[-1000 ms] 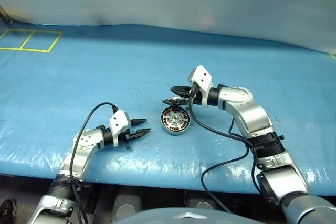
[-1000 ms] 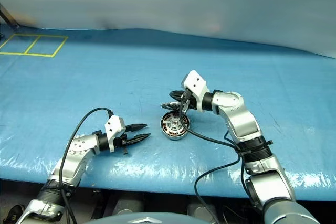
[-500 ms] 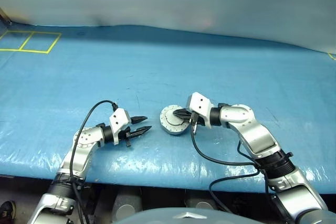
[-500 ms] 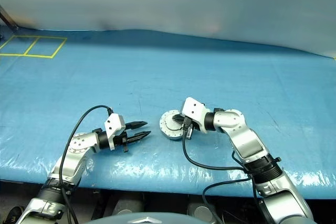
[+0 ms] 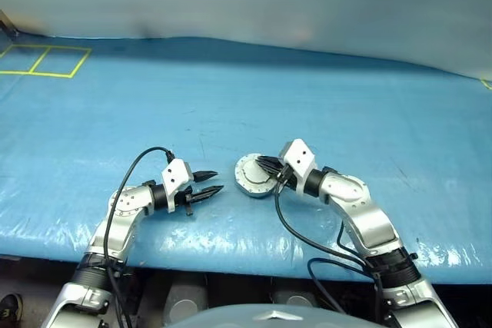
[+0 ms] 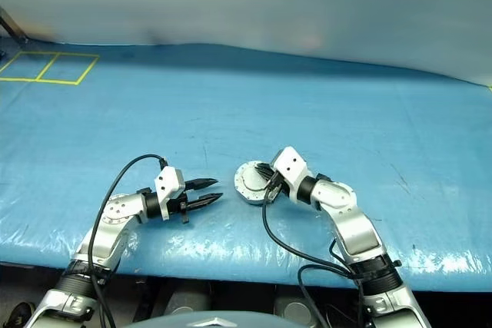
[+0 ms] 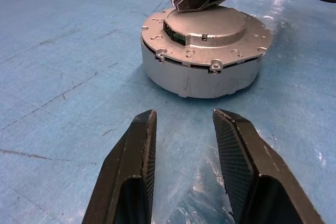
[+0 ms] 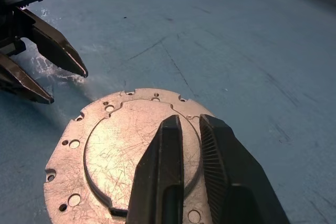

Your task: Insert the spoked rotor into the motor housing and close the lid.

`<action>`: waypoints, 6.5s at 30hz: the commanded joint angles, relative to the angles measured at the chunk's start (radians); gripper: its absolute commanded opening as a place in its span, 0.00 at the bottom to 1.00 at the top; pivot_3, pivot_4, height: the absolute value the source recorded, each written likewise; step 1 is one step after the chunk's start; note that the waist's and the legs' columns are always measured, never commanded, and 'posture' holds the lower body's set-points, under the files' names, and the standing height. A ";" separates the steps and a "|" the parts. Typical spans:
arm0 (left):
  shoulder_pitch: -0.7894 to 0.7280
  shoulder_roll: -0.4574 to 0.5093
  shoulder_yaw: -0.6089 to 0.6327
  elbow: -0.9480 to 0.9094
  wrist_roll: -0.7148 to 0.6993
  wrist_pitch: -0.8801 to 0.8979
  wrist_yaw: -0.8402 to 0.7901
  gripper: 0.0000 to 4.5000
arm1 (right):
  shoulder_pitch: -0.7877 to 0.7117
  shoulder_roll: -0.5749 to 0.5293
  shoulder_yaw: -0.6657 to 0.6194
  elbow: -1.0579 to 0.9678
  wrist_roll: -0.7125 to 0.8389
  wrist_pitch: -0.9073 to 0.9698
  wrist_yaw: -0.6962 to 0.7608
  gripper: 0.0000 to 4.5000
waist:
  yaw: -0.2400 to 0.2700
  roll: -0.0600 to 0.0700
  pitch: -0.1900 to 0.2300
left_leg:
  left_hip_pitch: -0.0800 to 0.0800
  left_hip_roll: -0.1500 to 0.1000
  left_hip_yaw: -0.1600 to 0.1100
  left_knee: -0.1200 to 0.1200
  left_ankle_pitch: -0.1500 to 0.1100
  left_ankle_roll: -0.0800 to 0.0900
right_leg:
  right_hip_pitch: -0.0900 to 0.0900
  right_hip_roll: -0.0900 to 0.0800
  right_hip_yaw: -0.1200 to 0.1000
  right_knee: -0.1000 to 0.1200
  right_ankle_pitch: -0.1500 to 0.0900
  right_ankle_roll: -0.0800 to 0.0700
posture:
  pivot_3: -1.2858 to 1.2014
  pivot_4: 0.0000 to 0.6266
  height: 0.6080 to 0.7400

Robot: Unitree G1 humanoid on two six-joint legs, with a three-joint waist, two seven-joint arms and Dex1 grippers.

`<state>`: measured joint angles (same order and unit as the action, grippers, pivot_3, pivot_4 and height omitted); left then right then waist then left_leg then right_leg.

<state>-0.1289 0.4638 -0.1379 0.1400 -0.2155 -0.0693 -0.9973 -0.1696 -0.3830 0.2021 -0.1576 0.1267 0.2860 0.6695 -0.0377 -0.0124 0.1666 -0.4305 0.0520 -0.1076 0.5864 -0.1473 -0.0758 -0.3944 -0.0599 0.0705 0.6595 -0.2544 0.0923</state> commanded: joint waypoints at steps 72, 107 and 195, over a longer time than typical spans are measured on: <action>-0.009 -0.019 -0.012 0.010 0.024 -0.011 0.020 0.40 | -0.028 -0.068 0.015 -0.076 0.068 0.072 0.073 0.67 | 0.001 0.000 0.001 | -0.001 0.000 0.000 0.000 0.000 0.000 | -0.002 0.000 0.000 0.000 0.000 0.000 | 0.52 0.24 1.00; -0.005 -0.037 -0.002 0.007 0.012 0.016 0.021 0.40 | -0.046 -0.121 0.080 -0.004 -0.050 0.122 0.070 0.67 | 0.002 0.000 0.000 | 0.000 0.000 0.000 0.001 0.000 0.000 | 0.000 0.000 0.000 0.000 0.000 0.000 | 0.52 0.24 1.00; -0.151 -0.159 -0.150 0.149 0.118 0.007 0.003 0.00 | 0.100 0.337 -0.527 0.014 1.008 0.807 -0.415 0.27 | 0.008 0.001 -0.002 | -0.003 -0.001 -0.001 0.002 0.000 0.000 | -0.001 0.000 0.000 -0.001 0.000 0.001 | 0.52 0.24 1.00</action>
<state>-0.2919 0.3165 -0.2478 0.2715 -0.1204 -0.0780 -0.9951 -0.0635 -0.0507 -0.3678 -0.1223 1.1081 1.0763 0.2507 -0.0295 -0.0115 0.1642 -0.4335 0.0515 -0.1086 0.5889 -0.1478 -0.0755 -0.3951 -0.0603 0.0706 0.6585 -0.2541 0.0928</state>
